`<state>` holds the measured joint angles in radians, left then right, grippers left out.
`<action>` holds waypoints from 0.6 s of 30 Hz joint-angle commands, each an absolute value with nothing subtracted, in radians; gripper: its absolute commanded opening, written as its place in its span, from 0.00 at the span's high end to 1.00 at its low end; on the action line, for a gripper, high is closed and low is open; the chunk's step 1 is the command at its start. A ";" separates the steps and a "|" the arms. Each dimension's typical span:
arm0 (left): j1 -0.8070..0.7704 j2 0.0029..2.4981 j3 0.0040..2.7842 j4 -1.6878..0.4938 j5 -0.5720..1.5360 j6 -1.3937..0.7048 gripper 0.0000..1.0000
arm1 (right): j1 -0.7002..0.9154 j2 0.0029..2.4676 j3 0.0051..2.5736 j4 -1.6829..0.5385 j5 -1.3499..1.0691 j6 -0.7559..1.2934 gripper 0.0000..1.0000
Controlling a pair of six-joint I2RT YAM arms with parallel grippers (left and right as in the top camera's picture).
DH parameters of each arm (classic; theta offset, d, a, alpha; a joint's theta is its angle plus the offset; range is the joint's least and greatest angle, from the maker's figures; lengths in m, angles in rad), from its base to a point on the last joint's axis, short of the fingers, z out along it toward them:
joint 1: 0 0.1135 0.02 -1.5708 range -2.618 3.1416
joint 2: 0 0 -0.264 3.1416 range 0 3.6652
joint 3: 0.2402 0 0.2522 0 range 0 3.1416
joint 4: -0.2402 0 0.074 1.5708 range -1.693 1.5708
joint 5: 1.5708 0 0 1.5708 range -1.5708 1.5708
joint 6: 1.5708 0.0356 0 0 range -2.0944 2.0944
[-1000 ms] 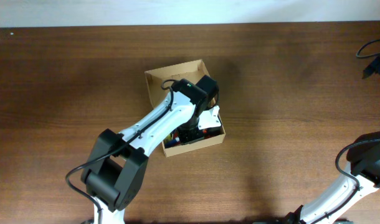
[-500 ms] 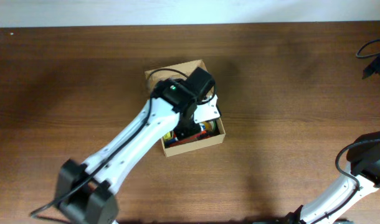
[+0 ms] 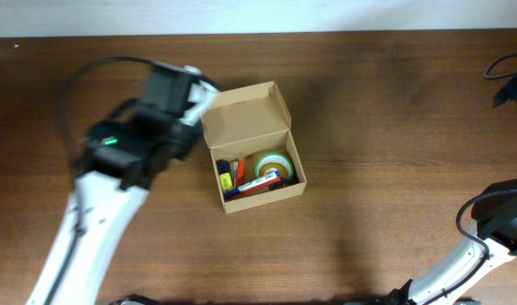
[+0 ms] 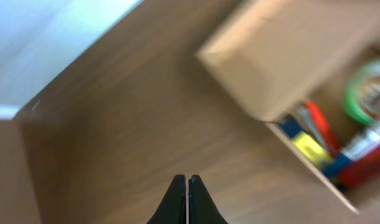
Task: Pack container
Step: 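Lift the left gripper out and retract it to the left side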
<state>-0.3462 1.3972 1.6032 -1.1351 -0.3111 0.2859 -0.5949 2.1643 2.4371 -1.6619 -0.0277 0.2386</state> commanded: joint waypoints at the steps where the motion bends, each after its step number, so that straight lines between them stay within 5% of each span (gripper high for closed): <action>1: -0.233 1.347 1.622 -1.118 -0.337 0.163 0.98 | -0.596 2.136 2.434 -1.662 -0.022 0.240 0.01; 14: 0.038 1.488 1.622 -1.132 -0.054 0.014 0.97 | -0.596 2.136 2.435 -1.543 -0.179 0.318 0.06; 17: 0.061 1.547 1.622 -1.125 -0.044 0.014 0.98 | -0.590 2.136 2.435 -1.542 -0.350 0.258 0.85; 18: 0.062 1.560 1.622 -1.120 -0.044 0.015 0.98 | -0.585 2.136 2.435 -1.545 -0.386 0.234 0.93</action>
